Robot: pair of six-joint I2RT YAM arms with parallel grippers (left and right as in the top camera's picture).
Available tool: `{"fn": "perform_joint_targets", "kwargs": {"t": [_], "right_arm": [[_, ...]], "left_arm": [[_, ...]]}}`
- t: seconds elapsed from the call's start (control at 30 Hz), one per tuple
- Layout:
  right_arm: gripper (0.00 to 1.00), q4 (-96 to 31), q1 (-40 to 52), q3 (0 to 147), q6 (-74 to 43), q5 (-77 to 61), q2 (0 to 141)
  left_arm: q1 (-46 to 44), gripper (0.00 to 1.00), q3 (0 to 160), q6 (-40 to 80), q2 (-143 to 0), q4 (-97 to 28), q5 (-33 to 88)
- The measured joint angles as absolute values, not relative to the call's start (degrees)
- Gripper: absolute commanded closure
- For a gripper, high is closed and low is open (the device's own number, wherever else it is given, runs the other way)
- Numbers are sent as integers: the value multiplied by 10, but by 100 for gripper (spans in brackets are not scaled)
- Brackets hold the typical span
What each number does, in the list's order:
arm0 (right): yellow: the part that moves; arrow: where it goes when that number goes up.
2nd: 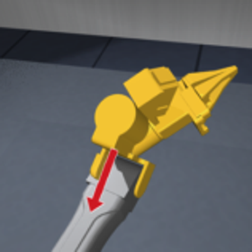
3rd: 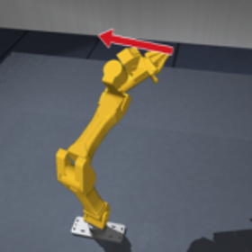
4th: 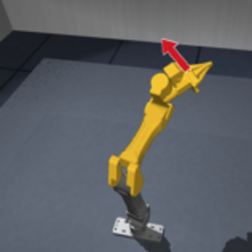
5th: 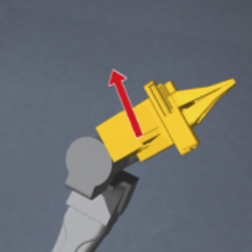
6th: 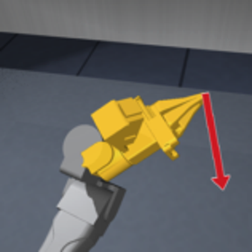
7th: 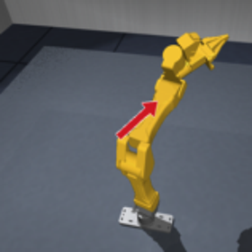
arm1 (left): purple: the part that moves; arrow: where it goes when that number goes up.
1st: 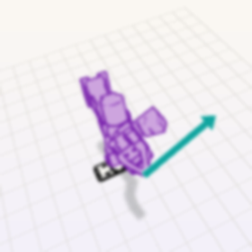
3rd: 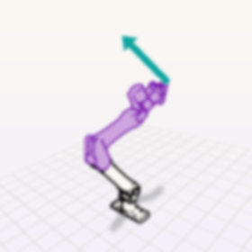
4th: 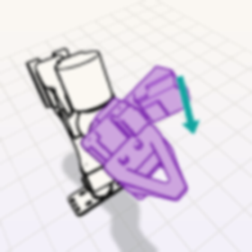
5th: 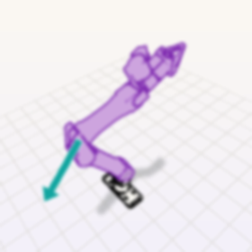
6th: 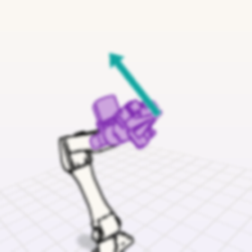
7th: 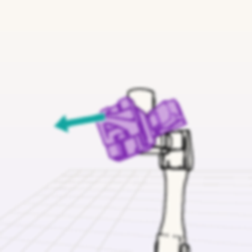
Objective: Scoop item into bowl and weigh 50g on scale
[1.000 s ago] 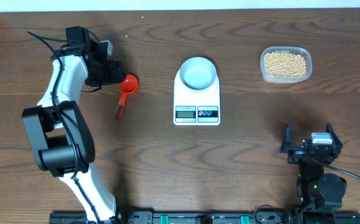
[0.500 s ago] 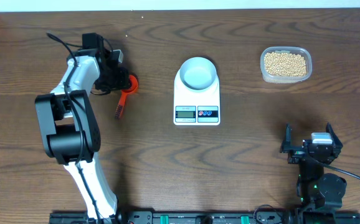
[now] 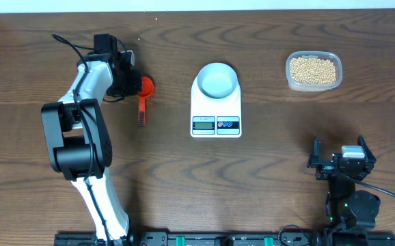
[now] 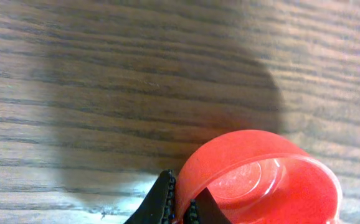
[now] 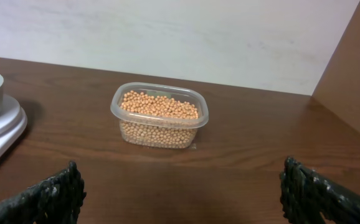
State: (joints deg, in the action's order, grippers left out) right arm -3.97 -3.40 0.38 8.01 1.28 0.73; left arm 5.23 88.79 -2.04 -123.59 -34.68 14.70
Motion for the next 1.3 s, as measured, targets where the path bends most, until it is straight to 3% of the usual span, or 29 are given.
{"fn": "perform_joint_targets", "kwargs": {"t": [0.3, 0.6, 1.3], "right_arm": [[1, -40, -34, 4, 80, 13, 7], [1, -40, -34, 4, 80, 13, 7], [1, -36, -34, 4, 69, -35, 7]], "left_arm": [[52, 93, 888, 99, -1163, -347, 157], [51, 93, 889, 312, -1023, -345, 221], [34, 93, 889, 534, -1011, -345, 341]]}}
